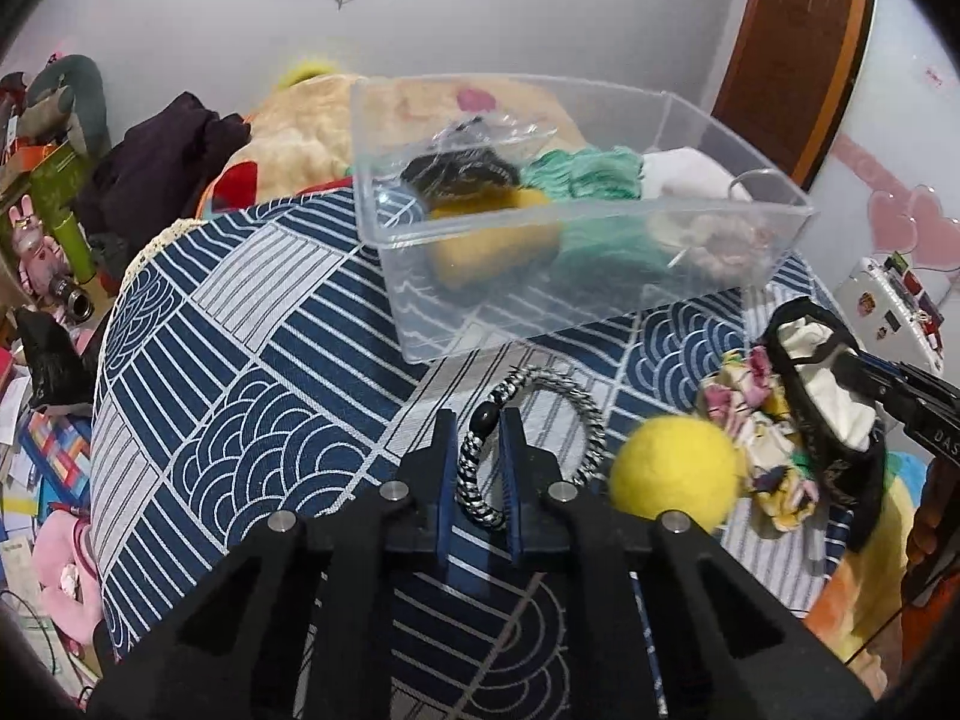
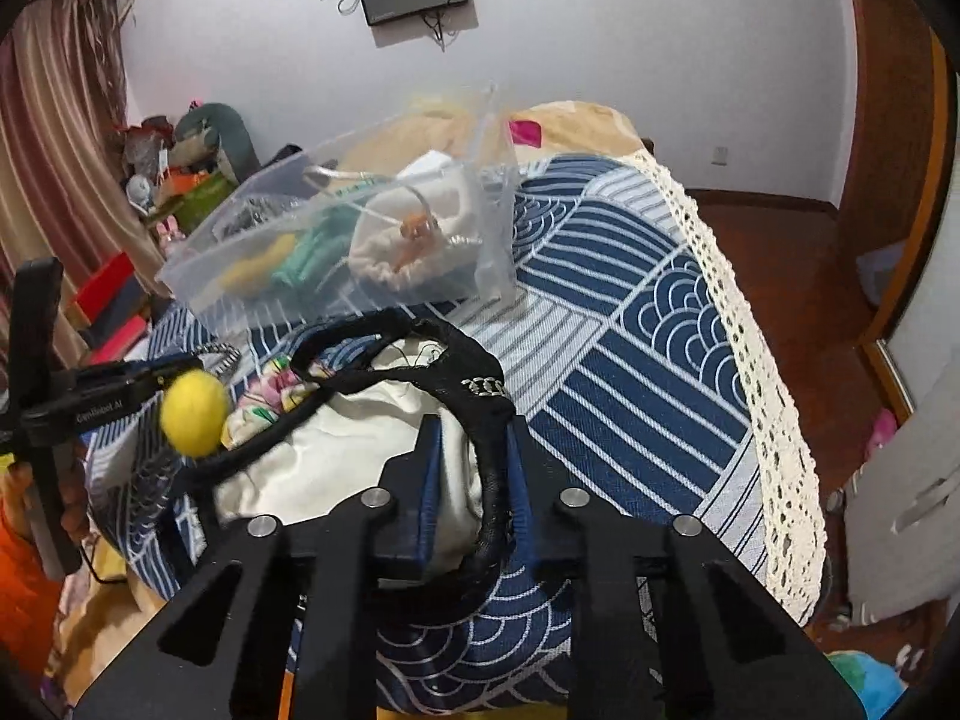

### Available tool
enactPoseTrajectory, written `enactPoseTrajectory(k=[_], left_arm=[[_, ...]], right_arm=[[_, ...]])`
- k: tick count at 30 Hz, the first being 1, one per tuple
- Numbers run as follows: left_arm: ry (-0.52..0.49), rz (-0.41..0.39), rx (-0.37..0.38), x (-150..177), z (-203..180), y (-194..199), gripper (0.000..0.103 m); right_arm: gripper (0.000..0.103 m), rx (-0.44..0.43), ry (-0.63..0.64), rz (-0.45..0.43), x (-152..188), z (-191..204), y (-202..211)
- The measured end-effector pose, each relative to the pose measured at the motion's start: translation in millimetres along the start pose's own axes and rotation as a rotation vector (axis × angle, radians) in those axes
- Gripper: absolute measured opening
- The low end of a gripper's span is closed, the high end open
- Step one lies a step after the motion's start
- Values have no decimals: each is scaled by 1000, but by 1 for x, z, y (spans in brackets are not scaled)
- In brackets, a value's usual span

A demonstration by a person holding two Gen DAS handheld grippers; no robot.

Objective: Organize soft objects
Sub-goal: 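Grasp the beaded bracelet with the left tool while the right tool grasps the black-strapped white bag, then lower the bracelet into the box with the left tool while the right tool drops the white bag in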

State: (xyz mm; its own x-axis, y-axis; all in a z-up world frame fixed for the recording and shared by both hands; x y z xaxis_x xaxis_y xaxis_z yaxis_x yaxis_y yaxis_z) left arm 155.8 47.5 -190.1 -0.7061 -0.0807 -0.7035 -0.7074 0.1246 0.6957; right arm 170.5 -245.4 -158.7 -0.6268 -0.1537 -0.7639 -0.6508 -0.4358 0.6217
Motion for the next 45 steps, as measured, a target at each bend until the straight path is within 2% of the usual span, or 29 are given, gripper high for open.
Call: enactPoseTrajectory(k=[8, 17, 21, 24, 25, 26, 28, 29, 36, 40, 42, 43, 45], left_arm=[[-20, -95, 33, -16, -9, 37, 6], [-47, -230, 51, -45, -17, 77, 6], [-54, -229, 25, -49, -15, 78, 6], [-38, -179, 19, -42, -8, 67, 20], [-30, -153, 27, -40, -6, 61, 32], [-29, -125, 35, -36, -5, 54, 48], [-38, -103, 26, -29, -7, 45, 67], [-50, -94, 21, -25, -9, 39, 71], [-30, 19, 15, -12, -9, -7, 71], [-12, 32, 45, -9, -7, -17, 71], [0, 41, 60, -9, -5, -20, 58], [3, 54, 67, -8, -3, -22, 49], [-4, 53, 57, -6, -2, -24, 43]], right_arm=[[16, -22, 22, -90, -17, 15, 23], [16, -45, 41, -227, -46, 27, 51], [16, -51, 45, -270, -59, 31, 52], [16, -64, 39, -286, -66, 33, 49], [16, -67, 38, -289, -67, 34, 47], [16, -68, 38, -290, -66, 35, 47], [16, -73, 36, -286, -65, 36, 44], [16, -77, 35, -281, -64, 36, 42], [16, -73, 25, -253, -60, 33, 35], [16, -67, 17, -256, -62, 29, 36], [16, -63, 13, -257, -63, 29, 35], [16, -62, 12, -257, -64, 30, 34], [16, -66, 10, -257, -65, 31, 33]])
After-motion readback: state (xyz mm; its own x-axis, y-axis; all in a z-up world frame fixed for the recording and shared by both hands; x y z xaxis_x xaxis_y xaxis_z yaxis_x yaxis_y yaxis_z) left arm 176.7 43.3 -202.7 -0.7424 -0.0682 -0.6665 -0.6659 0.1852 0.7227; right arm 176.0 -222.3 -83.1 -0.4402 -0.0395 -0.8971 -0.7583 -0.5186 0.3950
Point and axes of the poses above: each gripper's, at about its wrist camera, not at the fingertips, and y roughly against the way its jaws point, z to its left, x to its underside, the point moved 1 cm from there along -y, roughly the way its jaws point, and after that the axes turned 4 degrees about -z, right-handed, at the moved point
